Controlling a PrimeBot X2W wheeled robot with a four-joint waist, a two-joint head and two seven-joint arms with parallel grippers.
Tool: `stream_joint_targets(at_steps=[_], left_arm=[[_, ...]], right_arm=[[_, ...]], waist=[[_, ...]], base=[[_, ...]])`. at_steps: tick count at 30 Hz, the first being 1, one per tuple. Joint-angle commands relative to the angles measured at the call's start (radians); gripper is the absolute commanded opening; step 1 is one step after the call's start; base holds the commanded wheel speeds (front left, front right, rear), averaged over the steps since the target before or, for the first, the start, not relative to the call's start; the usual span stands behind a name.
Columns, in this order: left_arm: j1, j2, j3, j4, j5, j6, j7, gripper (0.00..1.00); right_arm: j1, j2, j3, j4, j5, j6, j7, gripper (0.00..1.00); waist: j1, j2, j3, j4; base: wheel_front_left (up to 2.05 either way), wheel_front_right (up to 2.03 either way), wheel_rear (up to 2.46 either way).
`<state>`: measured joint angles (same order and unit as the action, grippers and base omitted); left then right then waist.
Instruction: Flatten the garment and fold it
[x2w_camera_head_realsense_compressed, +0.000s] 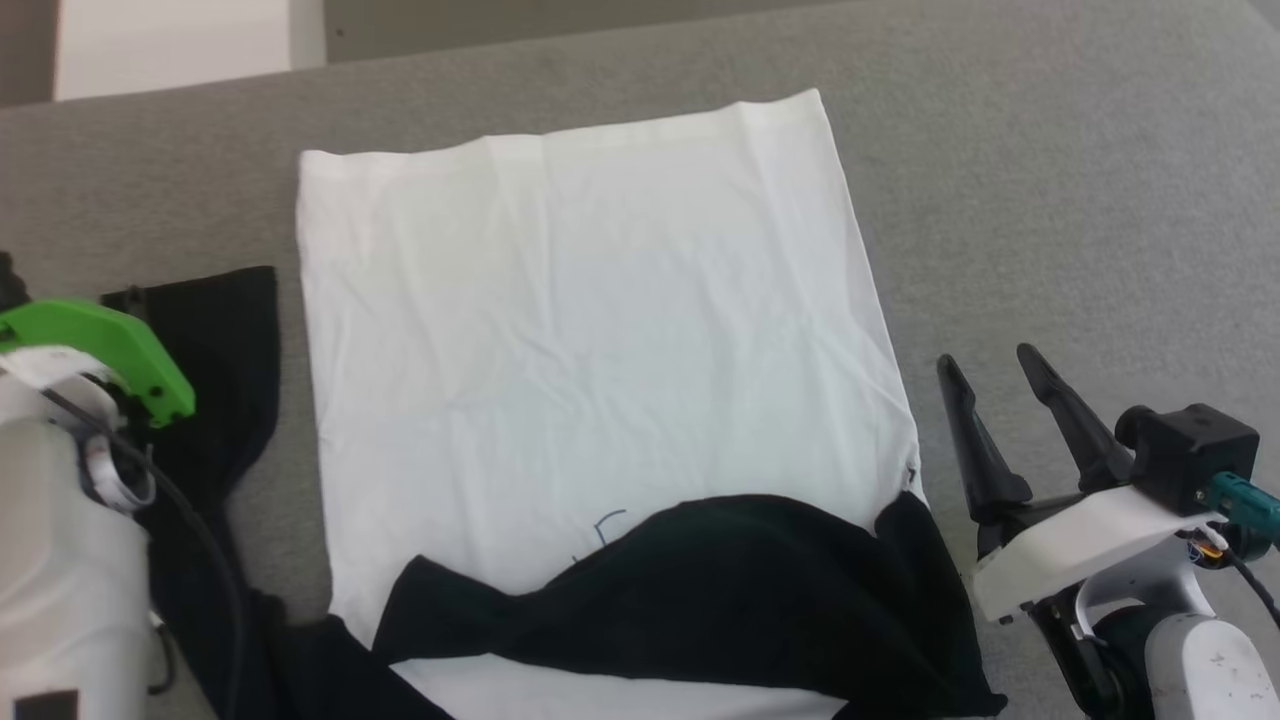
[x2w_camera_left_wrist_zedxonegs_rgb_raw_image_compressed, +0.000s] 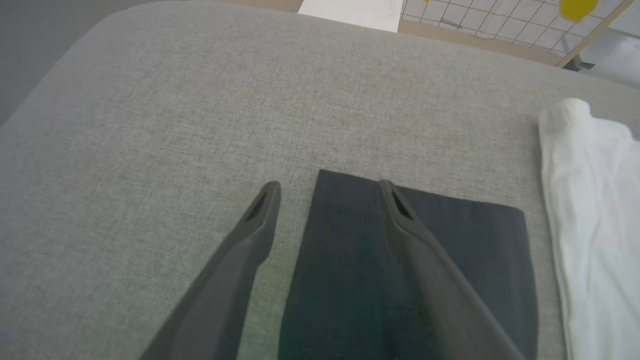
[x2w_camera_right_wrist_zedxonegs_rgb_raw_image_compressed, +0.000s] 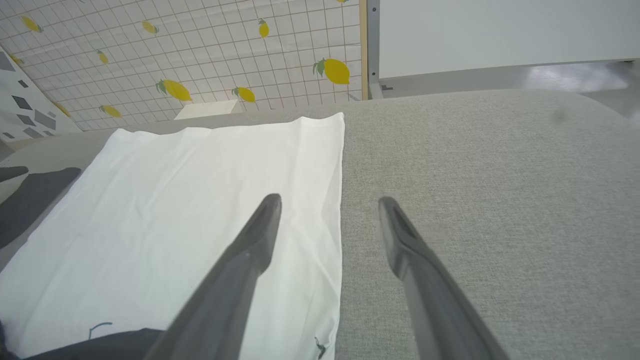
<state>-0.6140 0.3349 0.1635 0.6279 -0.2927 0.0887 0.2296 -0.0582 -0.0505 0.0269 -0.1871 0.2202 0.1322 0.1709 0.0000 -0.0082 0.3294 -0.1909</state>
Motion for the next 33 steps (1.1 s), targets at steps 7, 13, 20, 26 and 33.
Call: stream_joint_targets(at_steps=[7, 13, 20, 26, 33], left_arm=[[-0.024, 0.031, 0.012, 0.064, -0.009, 0.082, 0.187, 1.0], [0.041, -0.01, 0.006, 0.043, -0.066, 0.073, 0.406, 1.0], [0.111, -0.025, -0.009, -0.091, -0.104, 0.042, 0.533, 0.0], [0.125, -0.002, 0.0, -0.182, -0.09, 0.03, 0.421, 0.0], [0.133, 0.016, 0.034, -0.258, -0.108, -0.023, 0.223, 0.0]], right_arm=[[-0.012, 0.0, 0.002, -0.013, 0.011, -0.002, -0.014, 1.0], [-0.006, 0.0, -0.017, -0.021, 0.016, -0.002, -0.019, 1.0], [-0.014, 0.0, -0.025, -0.031, 0.016, -0.002, -0.012, 1.0], [-0.024, 0.0, -0.011, -0.026, 0.021, -0.002, -0.011, 1.0], [-0.022, 0.0, -0.015, -0.011, 0.024, -0.002, -0.016, 1.0]], waist=[[0.0, 0.0079, 0.065, -0.065], [0.0, 0.0079, 0.064, -0.062], [0.0, 0.0079, 0.068, -0.044], [0.0, 0.0079, 0.068, -0.036], [0.0, 0.0079, 0.019, -0.014]], base=[[0.0, 0.0, 0.0], [0.0, 0.0, 0.0], [0.0, 0.0, 0.0], [0.0, 0.0, 0.0], [0.0, 0.0, 0.0]])
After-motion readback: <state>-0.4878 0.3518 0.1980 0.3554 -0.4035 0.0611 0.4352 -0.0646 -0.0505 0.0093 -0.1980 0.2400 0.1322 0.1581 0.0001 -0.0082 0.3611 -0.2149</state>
